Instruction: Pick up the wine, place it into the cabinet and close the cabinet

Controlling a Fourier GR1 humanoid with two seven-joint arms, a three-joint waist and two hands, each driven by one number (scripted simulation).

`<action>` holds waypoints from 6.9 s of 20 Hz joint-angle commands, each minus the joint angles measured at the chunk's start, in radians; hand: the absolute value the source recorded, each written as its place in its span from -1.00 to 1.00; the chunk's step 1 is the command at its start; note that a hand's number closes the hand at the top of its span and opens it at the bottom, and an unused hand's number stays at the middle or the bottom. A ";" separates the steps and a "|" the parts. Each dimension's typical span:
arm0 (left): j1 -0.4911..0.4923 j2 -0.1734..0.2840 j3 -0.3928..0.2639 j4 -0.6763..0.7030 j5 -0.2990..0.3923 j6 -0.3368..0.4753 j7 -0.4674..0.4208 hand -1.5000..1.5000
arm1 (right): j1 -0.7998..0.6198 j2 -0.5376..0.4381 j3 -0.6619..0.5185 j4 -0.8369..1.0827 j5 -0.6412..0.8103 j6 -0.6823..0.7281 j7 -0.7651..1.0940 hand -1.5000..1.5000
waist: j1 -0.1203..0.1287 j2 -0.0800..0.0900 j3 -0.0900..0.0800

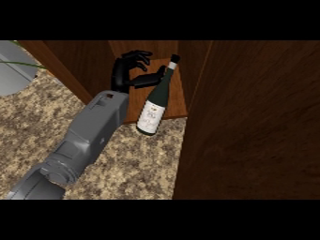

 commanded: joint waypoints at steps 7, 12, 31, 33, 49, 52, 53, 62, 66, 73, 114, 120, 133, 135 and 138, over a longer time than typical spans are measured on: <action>-0.046 0.048 -0.003 0.073 -0.032 0.073 -0.024 -1.00 | 0.055 -0.013 0.017 -0.122 -0.051 0.024 0.019 -1.00 | -0.014 0.005 -0.001; -0.063 0.065 0.013 0.075 -0.022 0.075 -0.031 -1.00 | 0.067 -0.031 0.013 -0.138 -0.067 0.050 -0.002 -1.00 | -0.024 0.009 -0.001; -0.105 0.003 0.105 -0.023 0.054 -0.293 -0.087 -1.00 | 0.131 -0.055 -0.081 -0.206 -0.088 0.030 0.039 -1.00 | 0.059 -0.024 0.001; -0.139 -0.030 0.112 -0.032 0.065 -0.265 -0.060 -1.00 | 0.147 -0.043 -0.010 -0.213 -0.032 0.019 0.043 -1.00 | 0.055 -0.030 0.000; 0.046 -0.032 0.011 -0.227 0.129 -0.379 -0.032 -1.00 | 0.179 -0.061 -0.073 -0.227 -0.062 0.017 0.038 -1.00 | 0.094 -0.045 0.001; 0.121 -0.032 -0.038 -0.311 0.169 -0.389 -0.016 -1.00 | 0.207 -0.093 -0.079 -0.256 -0.047 0.018 0.057 -1.00 | 0.095 -0.052 0.000; 0.113 -0.032 -0.049 -0.364 0.189 -0.372 0.018 -1.00 | 0.173 -0.077 -0.111 -0.217 -0.087 0.020 0.060 -1.00 | 0.110 -0.052 0.001; 0.415 -0.032 -0.192 -0.653 0.212 -0.335 0.038 -1.00 | 0.197 -0.084 -0.075 -0.249 -0.028 -0.011 0.051 -1.00 | 0.120 -0.051 0.000; 0.559 -0.032 -0.237 -0.820 0.173 -0.304 0.064 -1.00 | 0.187 -0.070 -0.098 -0.209 -0.050 -0.012 0.033 -1.00 | 0.133 -0.050 0.001; 0.821 0.042 -0.293 -1.092 0.174 -0.294 0.092 -1.00 | 0.188 -0.087 -0.022 -0.234 0.029 -0.031 0.058 -1.00 | 0.129 -0.047 0.000; 1.161 0.471 0.077 -1.320 0.367 -0.687 0.091 -1.00 | -0.107 -0.063 0.209 -0.133 -0.050 0.291 0.154 1.00 | 0.138 -0.029 -0.005; 1.153 0.536 0.123 -1.332 0.431 -0.727 0.157 -1.00 | -0.153 0.006 0.223 -0.094 -0.061 0.289 0.193 1.00 | 0.151 -0.032 -0.006; 1.140 0.565 0.153 -1.290 0.451 -0.788 0.172 -1.00 | -0.650 0.342 0.123 0.228 -0.089 0.243 0.468 1.00 | 0.192 -0.029 -0.008; 1.110 0.545 0.157 -1.245 0.438 -0.789 0.153 -1.00 | -0.786 0.454 0.112 0.326 -0.063 0.213 0.529 1.00 | 0.164 -0.029 -0.007; 1.125 0.532 0.160 -1.248 0.422 -0.786 0.141 -1.00 | -0.978 0.520 0.063 0.489 -0.085 0.150 0.567 1.00 | 0.159 -0.030 -0.004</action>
